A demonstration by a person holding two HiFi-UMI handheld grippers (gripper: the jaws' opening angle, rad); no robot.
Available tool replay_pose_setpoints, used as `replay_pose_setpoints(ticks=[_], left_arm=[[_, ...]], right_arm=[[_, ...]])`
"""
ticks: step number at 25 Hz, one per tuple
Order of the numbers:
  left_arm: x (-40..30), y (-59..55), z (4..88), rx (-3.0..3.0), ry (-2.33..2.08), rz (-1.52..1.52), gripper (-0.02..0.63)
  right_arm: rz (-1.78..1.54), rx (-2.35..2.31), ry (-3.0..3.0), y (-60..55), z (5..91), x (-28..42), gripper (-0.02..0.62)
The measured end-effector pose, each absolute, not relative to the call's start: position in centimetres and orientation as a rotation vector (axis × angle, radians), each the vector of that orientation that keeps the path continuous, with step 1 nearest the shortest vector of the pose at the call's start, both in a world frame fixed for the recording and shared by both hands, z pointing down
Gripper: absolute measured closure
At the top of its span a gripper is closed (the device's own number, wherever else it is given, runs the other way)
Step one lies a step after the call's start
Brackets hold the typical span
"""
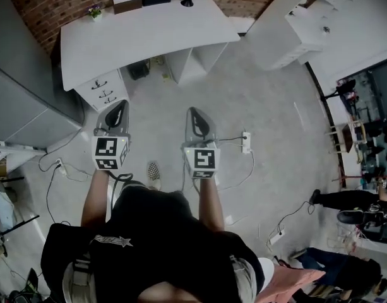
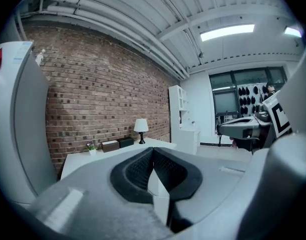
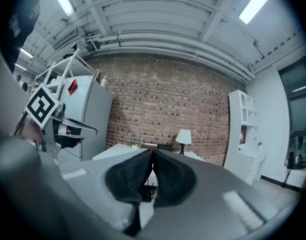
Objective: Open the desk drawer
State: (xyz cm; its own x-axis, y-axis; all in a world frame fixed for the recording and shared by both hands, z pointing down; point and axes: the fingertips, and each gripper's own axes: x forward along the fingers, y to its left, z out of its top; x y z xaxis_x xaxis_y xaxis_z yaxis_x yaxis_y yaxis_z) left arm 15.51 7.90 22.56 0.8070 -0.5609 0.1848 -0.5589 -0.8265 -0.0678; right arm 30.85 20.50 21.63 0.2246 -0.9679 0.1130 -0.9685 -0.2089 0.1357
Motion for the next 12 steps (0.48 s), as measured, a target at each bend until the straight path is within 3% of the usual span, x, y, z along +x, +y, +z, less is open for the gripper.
replay_pose_setpoints(ticks=[6,12], left_arm=[[14.3,2.1,22.3,-2.934,1.078,-0.306,0.595],[8.6,-1.5,22.8,-2.884,1.296,-0.288,0.595]], right_arm=[[-0.013,2.208,-1.95,13.2,20.9,31.2,0.592],[-0.024,2.084,-2.059,7.4,21.4,27.8,0.592]])
